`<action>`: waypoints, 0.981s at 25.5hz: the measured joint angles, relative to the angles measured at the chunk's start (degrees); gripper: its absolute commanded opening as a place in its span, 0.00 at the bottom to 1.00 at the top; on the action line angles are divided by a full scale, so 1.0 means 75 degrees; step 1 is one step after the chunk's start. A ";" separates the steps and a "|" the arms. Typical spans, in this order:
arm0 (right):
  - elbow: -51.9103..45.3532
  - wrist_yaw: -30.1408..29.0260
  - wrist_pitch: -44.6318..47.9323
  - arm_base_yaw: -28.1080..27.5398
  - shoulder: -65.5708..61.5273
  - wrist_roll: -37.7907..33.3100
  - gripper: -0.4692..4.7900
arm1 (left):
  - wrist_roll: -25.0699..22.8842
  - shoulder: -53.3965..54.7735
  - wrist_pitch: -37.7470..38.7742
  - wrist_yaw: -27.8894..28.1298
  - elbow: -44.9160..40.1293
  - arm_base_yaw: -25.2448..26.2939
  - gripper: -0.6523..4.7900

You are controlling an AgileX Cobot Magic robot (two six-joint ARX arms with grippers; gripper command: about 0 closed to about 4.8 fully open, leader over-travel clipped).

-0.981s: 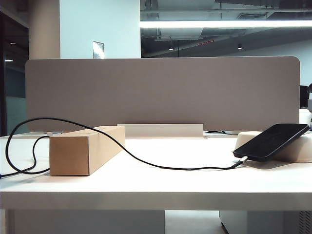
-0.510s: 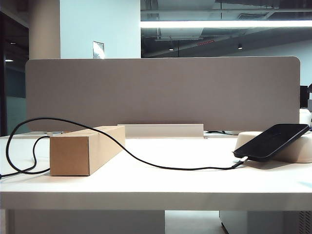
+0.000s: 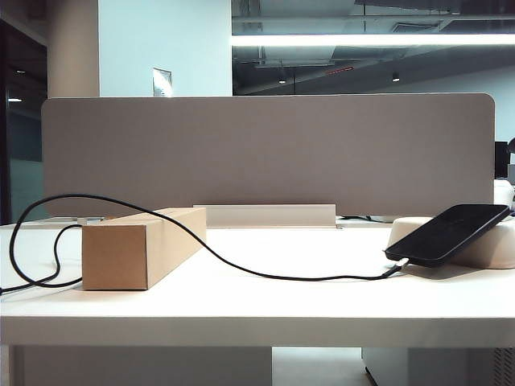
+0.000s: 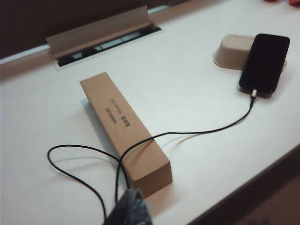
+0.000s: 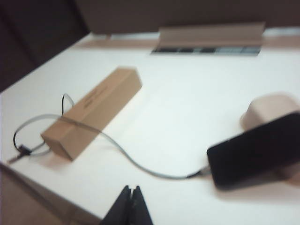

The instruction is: Pick up the charging cable and the phone, plug the charging cable into the charging port on the phone, and finally place them back on the table.

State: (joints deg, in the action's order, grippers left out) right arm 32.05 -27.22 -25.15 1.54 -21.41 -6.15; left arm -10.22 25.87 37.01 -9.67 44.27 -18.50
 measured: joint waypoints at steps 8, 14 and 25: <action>-0.0985 0.0460 0.0166 0.0236 0.1518 -0.0274 0.09 | 0.0058 -0.0962 -0.0052 0.0303 -0.0577 0.0006 0.11; -0.1174 0.1209 0.0047 0.0510 0.2859 -0.0434 0.09 | 0.0455 -0.1323 -0.0475 0.0437 -0.0988 0.0006 0.11; -0.1699 0.1856 0.0460 0.0498 0.2833 -0.0793 0.09 | 0.0551 -0.1982 -0.0510 0.0490 -0.1355 0.0006 0.11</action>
State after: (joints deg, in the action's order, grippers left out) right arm 19.31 -13.30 -21.69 5.28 -0.16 -12.10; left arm -6.09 11.00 33.19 -6.00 34.11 -18.46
